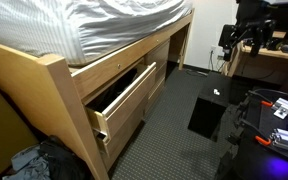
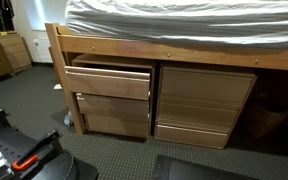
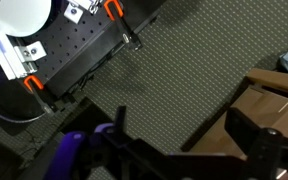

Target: Open the upper drawer on the left

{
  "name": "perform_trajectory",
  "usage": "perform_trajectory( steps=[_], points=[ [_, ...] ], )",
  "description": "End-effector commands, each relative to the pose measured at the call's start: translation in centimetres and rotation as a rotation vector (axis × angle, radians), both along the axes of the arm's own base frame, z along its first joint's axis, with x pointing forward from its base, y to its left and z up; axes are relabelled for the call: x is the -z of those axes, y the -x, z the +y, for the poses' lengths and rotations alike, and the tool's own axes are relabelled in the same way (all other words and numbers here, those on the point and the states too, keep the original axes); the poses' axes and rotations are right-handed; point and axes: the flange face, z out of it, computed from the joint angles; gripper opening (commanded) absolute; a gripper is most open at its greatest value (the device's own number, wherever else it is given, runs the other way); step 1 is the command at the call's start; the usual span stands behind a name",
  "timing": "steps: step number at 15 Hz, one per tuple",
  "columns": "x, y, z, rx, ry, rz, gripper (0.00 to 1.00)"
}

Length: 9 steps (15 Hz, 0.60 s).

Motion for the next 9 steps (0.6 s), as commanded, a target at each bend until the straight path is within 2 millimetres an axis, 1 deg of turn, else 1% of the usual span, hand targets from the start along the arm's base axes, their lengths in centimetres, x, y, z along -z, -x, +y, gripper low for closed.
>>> perform_trajectory(
  steps=[1,3,5,6,7,9],
  points=[
    [0.4,-0.1,0.1,0.010,0.003,0.011,1.00],
    [0.5,-0.2,0.1,0.015,0.003,0.016,1.00],
    [3.5,-0.6,0.4,0.132,-0.005,0.037,1.00],
    [6.2,-0.6,1.2,0.212,-0.012,0.052,1.00],
    [7.9,-0.6,2.0,0.269,0.003,0.033,1.00],
    [10.2,-1.0,3.7,0.371,-0.031,-0.007,1.00]
  ],
)
